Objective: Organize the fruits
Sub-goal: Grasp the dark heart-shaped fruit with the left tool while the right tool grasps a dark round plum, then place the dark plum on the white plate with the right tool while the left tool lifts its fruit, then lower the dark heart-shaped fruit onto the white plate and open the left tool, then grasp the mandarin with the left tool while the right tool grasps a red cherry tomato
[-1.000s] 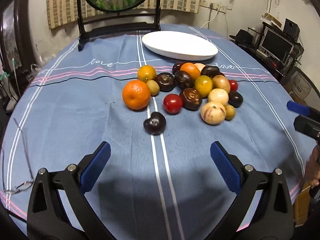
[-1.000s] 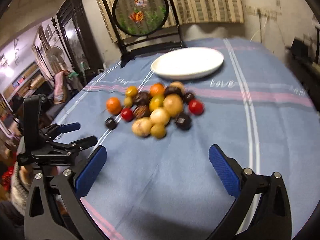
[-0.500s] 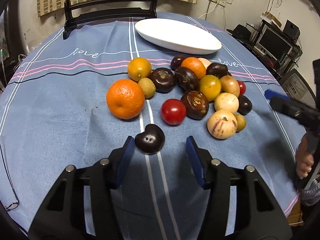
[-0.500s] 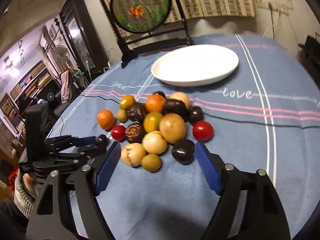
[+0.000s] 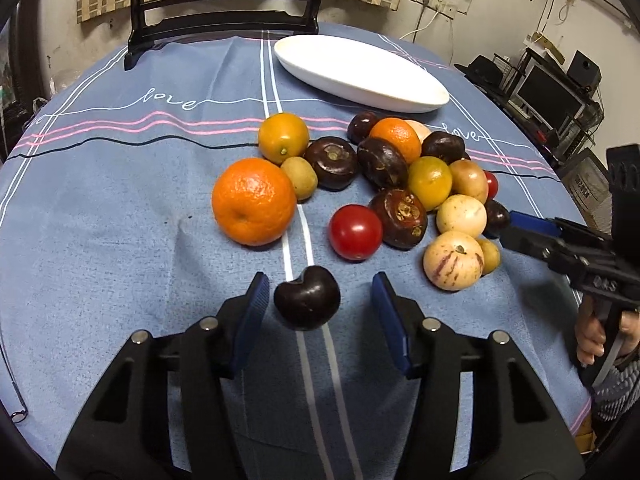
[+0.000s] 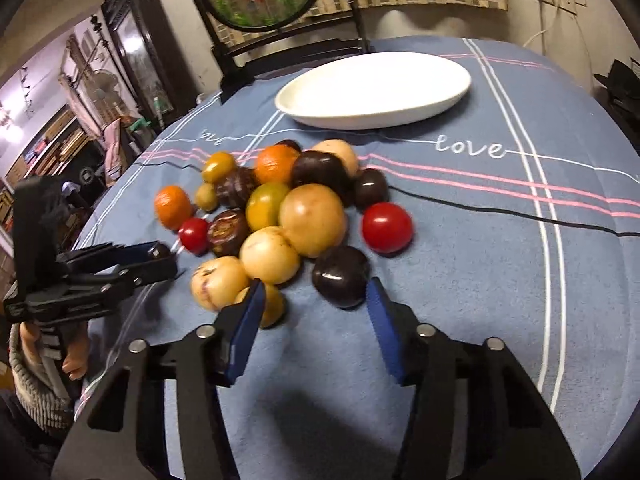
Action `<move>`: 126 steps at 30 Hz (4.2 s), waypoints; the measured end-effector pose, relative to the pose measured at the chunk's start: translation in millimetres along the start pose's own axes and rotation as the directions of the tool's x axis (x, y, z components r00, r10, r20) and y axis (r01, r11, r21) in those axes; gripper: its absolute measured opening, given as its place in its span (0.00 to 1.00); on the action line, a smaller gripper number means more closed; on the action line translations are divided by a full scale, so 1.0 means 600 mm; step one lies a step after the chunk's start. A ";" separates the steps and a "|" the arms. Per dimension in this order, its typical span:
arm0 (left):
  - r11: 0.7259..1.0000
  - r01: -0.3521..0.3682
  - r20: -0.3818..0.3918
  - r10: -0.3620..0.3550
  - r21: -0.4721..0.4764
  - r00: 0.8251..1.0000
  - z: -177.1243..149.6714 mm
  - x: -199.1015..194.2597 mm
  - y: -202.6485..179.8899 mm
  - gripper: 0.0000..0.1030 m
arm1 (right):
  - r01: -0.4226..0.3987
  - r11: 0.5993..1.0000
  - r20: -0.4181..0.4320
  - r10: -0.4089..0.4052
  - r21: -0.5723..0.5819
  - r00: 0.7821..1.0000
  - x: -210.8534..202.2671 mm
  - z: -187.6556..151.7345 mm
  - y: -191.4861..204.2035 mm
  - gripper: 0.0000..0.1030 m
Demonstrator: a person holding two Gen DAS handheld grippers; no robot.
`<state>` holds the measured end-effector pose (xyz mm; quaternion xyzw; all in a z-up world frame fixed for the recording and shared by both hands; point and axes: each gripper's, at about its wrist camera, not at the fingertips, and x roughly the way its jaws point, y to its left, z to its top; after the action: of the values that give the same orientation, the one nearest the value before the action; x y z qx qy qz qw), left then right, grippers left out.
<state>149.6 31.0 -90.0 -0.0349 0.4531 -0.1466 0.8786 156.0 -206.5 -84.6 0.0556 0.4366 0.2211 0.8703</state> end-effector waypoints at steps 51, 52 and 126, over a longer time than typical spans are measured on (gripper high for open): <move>0.998 0.012 0.101 -0.019 0.067 0.995 0.259 0.040 -0.071 0.30 | 0.011 0.994 0.158 -0.028 0.105 0.987 0.023 0.204 -0.057 0.31; 0.998 0.010 0.088 -0.015 0.058 0.996 0.269 0.055 -0.067 0.30 | 0.014 0.994 0.149 -0.031 0.109 0.988 0.035 0.210 -0.059 0.31; 0.966 -0.247 0.122 0.255 -0.079 0.959 0.129 -0.011 0.060 0.86 | 0.075 0.987 0.232 -0.108 0.145 0.967 -0.045 0.101 -0.055 0.76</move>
<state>216.5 61.9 -46.4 -0.0146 0.3993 -0.0169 0.9165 200.3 -241.8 -37.0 0.1206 0.3446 0.1422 0.9200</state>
